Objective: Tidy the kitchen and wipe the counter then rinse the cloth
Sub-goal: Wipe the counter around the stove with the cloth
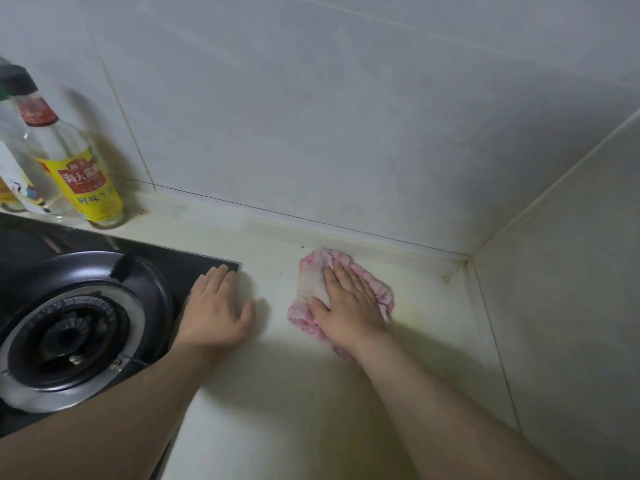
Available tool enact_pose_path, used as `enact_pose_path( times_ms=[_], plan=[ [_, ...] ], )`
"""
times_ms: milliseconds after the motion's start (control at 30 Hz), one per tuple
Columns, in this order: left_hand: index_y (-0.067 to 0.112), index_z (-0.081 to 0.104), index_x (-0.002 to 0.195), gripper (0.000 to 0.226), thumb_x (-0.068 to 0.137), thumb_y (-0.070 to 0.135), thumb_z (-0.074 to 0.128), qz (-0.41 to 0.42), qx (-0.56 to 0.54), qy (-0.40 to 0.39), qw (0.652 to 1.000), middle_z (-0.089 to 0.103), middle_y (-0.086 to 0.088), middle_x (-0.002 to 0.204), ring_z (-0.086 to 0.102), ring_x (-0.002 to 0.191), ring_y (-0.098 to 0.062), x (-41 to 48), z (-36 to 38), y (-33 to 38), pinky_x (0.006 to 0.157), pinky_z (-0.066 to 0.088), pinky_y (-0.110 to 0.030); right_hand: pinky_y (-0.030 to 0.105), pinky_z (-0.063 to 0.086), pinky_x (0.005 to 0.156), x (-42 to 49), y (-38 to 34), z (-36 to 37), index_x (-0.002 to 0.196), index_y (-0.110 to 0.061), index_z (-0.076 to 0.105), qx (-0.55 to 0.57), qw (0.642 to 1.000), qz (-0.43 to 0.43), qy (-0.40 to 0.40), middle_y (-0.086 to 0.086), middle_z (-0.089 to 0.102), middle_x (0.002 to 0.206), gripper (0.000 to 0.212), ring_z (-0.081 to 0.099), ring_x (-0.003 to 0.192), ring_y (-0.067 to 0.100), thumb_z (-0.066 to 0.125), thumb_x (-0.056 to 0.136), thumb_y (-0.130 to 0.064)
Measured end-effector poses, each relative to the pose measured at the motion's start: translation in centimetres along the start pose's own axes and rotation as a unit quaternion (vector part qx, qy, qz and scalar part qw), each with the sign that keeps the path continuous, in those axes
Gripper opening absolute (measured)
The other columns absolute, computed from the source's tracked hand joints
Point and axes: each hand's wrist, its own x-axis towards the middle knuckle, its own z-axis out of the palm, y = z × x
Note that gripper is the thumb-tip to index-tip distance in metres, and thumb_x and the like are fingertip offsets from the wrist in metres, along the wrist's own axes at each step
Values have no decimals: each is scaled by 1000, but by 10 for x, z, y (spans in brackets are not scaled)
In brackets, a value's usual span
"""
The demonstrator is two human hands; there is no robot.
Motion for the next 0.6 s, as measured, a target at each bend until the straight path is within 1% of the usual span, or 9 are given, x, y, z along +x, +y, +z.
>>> enact_pose_path(
  times_ms=[67, 167, 233, 300, 467, 600],
  plan=[
    [-1, 45, 141, 98, 72, 62, 17, 2, 6, 4, 1000, 39, -20, 151, 29, 144, -33, 1, 1, -1, 120, 11, -39, 30, -9, 122, 18, -13, 2, 158, -20, 7, -2, 1000, -18, 4, -1, -4, 166, 74, -8, 151, 11, 32, 96, -52],
    [-3, 48, 138, 95, 75, 62, 20, 7, 11, 18, 1000, 43, -21, 148, 33, 142, -34, 1, 4, -2, 119, 15, -41, 33, -6, 123, 34, -22, 5, 158, -20, 9, -21, 998, -49, 13, -2, -2, 166, 80, -4, 152, 13, 33, 93, -62],
    [-4, 50, 137, 94, 76, 62, 22, 10, 13, 22, 1000, 45, -22, 147, 35, 141, -35, 1, 3, -1, 118, 17, -42, 30, -7, 122, 34, -14, 2, 158, -21, 8, -24, 997, -69, 10, -3, -2, 166, 84, -3, 152, 12, 34, 92, -66],
    [-3, 49, 138, 97, 75, 64, 20, 9, 17, 21, 1000, 43, -21, 148, 33, 142, -34, 0, 1, -1, 119, 15, -40, 26, -9, 120, 26, 1, -2, 158, -22, 7, -26, 996, -80, 10, -5, -2, 166, 84, -3, 151, 11, 35, 93, -67],
    [-2, 45, 141, 102, 72, 67, 15, 11, 27, 22, 999, 38, -19, 152, 28, 145, -31, -1, 0, 1, 120, 13, -39, 25, -8, 120, -1, 62, -13, 158, -20, 8, -27, 999, -27, 31, -6, -1, 166, 85, -3, 151, 9, 36, 93, -65],
    [-2, 48, 139, 101, 73, 67, 16, 16, 25, 29, 999, 40, -20, 151, 30, 144, -33, 0, 3, -1, 119, 15, -41, 28, -4, 123, -28, 112, -22, 158, -18, 9, -27, 997, 56, 39, -3, 0, 166, 84, -3, 151, 9, 36, 93, -62]
  ],
)
